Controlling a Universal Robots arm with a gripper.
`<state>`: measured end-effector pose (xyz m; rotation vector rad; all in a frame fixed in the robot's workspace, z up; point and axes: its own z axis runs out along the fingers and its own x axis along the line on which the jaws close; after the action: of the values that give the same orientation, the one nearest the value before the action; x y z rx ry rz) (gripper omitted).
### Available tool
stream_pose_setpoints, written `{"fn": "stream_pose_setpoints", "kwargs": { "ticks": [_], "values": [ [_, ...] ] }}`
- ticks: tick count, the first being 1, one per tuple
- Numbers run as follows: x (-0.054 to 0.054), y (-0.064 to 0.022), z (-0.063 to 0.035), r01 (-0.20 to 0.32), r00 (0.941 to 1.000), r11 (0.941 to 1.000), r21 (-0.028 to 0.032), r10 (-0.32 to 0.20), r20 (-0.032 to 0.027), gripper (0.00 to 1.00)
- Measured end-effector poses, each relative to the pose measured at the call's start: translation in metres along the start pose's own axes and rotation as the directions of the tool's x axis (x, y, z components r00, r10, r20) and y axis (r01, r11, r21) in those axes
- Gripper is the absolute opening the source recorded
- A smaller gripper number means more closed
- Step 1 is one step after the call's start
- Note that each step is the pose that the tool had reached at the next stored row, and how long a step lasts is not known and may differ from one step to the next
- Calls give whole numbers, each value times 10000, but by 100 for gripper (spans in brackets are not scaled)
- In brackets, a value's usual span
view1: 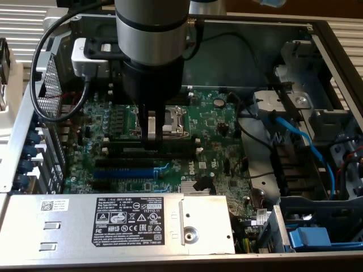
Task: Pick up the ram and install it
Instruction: 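Insert the ram into the slot, then press down the ram until it locks into place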
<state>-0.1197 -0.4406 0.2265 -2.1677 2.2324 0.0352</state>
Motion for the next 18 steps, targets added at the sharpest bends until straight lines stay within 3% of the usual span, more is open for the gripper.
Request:
{"fn": "stream_pose_setpoints", "kwargs": {
  "ticks": [9,18],
  "values": [
    [-5,-1,-140,0,10000,10000,0,0,0,20],
    [-5,-1,-145,0,10000,10000,0,0,1,20]
  ]
}}
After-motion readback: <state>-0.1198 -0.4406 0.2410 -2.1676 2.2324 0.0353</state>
